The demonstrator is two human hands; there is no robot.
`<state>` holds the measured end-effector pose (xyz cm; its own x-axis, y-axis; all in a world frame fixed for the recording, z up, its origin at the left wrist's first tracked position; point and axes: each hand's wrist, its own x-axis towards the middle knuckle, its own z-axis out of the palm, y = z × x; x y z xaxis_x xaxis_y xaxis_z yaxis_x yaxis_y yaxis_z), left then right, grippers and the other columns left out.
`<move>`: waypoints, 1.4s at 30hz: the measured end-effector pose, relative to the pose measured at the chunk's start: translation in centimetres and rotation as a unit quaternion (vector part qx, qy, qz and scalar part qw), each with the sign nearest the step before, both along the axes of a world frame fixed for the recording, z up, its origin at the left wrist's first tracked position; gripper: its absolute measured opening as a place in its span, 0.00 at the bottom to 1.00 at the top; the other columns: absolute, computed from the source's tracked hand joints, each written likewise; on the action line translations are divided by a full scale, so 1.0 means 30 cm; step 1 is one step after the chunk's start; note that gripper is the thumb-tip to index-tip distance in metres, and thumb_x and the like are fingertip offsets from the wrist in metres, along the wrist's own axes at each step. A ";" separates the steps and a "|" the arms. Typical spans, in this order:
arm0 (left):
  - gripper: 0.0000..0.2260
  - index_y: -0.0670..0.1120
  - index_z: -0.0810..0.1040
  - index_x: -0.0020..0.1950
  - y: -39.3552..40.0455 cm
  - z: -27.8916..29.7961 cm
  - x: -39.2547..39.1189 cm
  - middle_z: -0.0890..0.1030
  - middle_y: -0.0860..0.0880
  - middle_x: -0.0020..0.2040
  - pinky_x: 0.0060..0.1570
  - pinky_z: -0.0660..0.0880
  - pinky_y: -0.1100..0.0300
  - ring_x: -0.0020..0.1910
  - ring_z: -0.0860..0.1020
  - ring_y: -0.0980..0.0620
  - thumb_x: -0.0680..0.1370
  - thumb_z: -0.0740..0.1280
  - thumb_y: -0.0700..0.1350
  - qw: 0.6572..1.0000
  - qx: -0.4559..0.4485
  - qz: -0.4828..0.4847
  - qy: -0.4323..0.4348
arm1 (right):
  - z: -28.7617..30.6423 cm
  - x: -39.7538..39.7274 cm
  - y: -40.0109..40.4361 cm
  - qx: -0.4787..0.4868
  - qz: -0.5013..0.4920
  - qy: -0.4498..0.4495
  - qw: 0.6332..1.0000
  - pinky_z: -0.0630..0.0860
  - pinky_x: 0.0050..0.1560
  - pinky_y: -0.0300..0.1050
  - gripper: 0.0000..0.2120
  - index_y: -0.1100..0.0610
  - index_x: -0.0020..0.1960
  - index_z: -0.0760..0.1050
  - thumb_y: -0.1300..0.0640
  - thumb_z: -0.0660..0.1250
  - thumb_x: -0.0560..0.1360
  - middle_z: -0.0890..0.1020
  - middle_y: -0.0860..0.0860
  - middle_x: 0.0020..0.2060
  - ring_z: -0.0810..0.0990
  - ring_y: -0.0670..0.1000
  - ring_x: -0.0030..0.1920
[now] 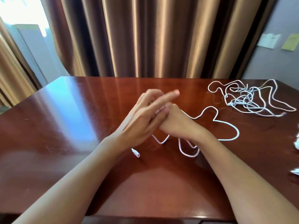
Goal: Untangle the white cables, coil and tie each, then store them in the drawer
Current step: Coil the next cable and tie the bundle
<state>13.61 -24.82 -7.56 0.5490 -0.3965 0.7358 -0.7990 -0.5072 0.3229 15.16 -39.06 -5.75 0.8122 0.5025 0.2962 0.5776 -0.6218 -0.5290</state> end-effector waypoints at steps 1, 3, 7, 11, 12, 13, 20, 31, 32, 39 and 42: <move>0.17 0.45 0.74 0.73 0.005 -0.002 0.006 0.74 0.45 0.58 0.59 0.73 0.52 0.56 0.75 0.47 0.85 0.59 0.45 0.999 0.039 -0.001 -0.023 | 0.000 -0.008 0.006 -0.015 0.027 0.000 1.000 0.68 0.41 0.28 0.08 0.51 0.43 0.71 0.63 0.64 0.77 0.74 0.41 0.37 0.75 0.39 0.38; 0.15 0.44 0.78 0.68 0.013 -0.003 0.014 0.76 0.44 0.55 0.55 0.75 0.51 0.53 0.77 0.45 0.84 0.60 0.45 0.998 0.049 -0.001 -0.041 | 0.000 -0.018 0.007 0.052 0.063 0.063 0.995 0.70 0.43 0.26 0.15 0.50 0.43 0.70 0.70 0.65 0.73 0.75 0.39 0.38 0.77 0.34 0.40; 0.10 0.39 0.82 0.60 0.039 0.005 0.025 0.75 0.45 0.48 0.47 0.74 0.62 0.45 0.76 0.53 0.82 0.64 0.39 0.997 -0.003 0.037 -0.061 | 0.019 -0.022 -0.012 0.166 0.077 0.159 0.970 0.71 0.35 0.36 0.12 0.52 0.39 0.76 0.69 0.70 0.71 0.77 0.41 0.30 0.75 0.39 0.33; 0.05 0.37 0.80 0.49 0.050 0.010 0.027 0.74 0.48 0.44 0.46 0.67 0.72 0.42 0.72 0.62 0.81 0.65 0.35 0.996 -0.031 0.076 -0.047 | 0.025 -0.025 -0.019 0.187 0.058 0.212 0.958 0.63 0.28 0.38 0.09 0.57 0.38 0.75 0.66 0.72 0.73 0.69 0.44 0.27 0.65 0.42 0.29; 0.05 0.38 0.80 0.48 0.046 0.012 0.027 0.74 0.48 0.43 0.45 0.66 0.72 0.41 0.72 0.62 0.81 0.65 0.34 0.995 -0.045 0.084 -0.039 | 0.026 -0.028 -0.018 0.197 0.066 0.226 0.952 0.62 0.28 0.38 0.11 0.56 0.38 0.74 0.67 0.72 0.73 0.68 0.46 0.27 0.64 0.43 0.28; 0.05 0.38 0.79 0.46 0.040 0.012 0.027 0.75 0.47 0.42 0.44 0.66 0.72 0.41 0.72 0.61 0.81 0.65 0.34 0.993 -0.069 0.093 -0.032 | 0.025 -0.030 -0.017 0.215 0.075 0.244 0.943 0.61 0.27 0.38 0.12 0.56 0.37 0.72 0.68 0.71 0.73 0.66 0.47 0.28 0.63 0.44 0.28; 0.10 0.45 0.74 0.43 0.024 0.011 0.032 0.73 0.57 0.34 0.37 0.68 0.64 0.34 0.70 0.60 0.83 0.62 0.46 0.952 -0.271 0.112 0.089 | 0.025 -0.030 0.005 0.348 0.060 0.236 0.905 0.61 0.25 0.37 0.13 0.53 0.34 0.75 0.58 0.75 0.75 0.67 0.47 0.24 0.62 0.45 0.25; 0.15 0.49 0.67 0.40 -0.012 -0.010 0.024 0.71 0.58 0.31 0.33 0.71 0.47 0.32 0.68 0.56 0.86 0.55 0.49 0.917 -0.341 0.140 0.155 | 0.013 -0.043 0.037 0.370 -0.031 0.171 0.913 0.70 0.28 0.33 0.16 0.63 0.35 0.79 0.54 0.75 0.75 0.77 0.49 0.23 0.74 0.43 0.24; 0.15 0.49 0.66 0.39 -0.019 -0.005 0.020 0.71 0.58 0.31 0.32 0.71 0.47 0.32 0.68 0.56 0.86 0.55 0.49 0.913 -0.349 0.129 0.166 | 0.006 -0.043 0.048 0.373 -0.020 0.116 0.920 0.72 0.31 0.35 0.14 0.62 0.37 0.78 0.55 0.74 0.77 0.78 0.50 0.25 0.75 0.42 0.26; 0.11 0.35 0.68 0.44 -0.068 0.005 -0.013 0.73 0.46 0.37 0.32 0.72 0.64 0.34 0.72 0.56 0.85 0.55 0.37 0.897 -0.366 0.046 0.245 | -0.046 -0.033 0.083 0.324 -0.033 -0.019 0.945 0.72 0.40 0.44 0.15 0.57 0.43 0.70 0.48 0.66 0.82 0.73 0.48 0.36 0.72 0.46 0.36; 0.12 0.37 0.74 0.47 -0.074 0.003 -0.019 0.78 0.48 0.38 0.34 0.74 0.63 0.36 0.76 0.57 0.86 0.55 0.38 0.890 -0.357 0.012 0.283 | -0.049 -0.020 0.079 0.312 -0.076 -0.051 0.946 0.69 0.45 0.32 0.11 0.54 0.45 0.71 0.49 0.65 0.82 0.73 0.46 0.40 0.75 0.43 0.41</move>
<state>13.04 -27.04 -7.47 0.9141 0.0774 0.3981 -0.3973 -0.0260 0.9173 14.55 -36.68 -7.23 0.8130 0.0838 0.5762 0.5733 -0.2880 -0.7671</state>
